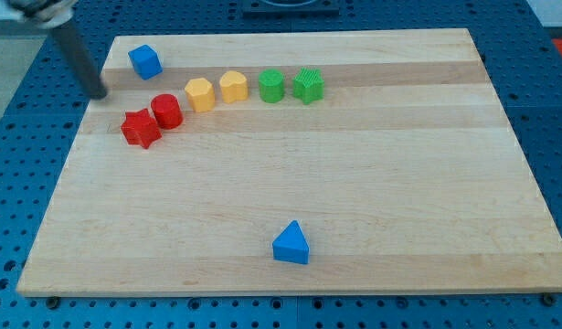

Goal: Drag the cube vertical to the top of the heart

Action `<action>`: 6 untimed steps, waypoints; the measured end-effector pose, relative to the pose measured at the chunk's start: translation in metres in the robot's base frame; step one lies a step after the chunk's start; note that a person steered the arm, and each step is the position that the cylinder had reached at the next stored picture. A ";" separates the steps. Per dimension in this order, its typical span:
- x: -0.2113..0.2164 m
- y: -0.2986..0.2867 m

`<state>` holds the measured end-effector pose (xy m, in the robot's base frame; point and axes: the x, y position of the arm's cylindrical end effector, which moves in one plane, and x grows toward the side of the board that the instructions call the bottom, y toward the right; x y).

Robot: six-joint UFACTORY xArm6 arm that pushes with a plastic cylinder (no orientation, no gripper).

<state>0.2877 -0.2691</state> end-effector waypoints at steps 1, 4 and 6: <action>-0.061 0.040; -0.044 0.058; -0.042 0.159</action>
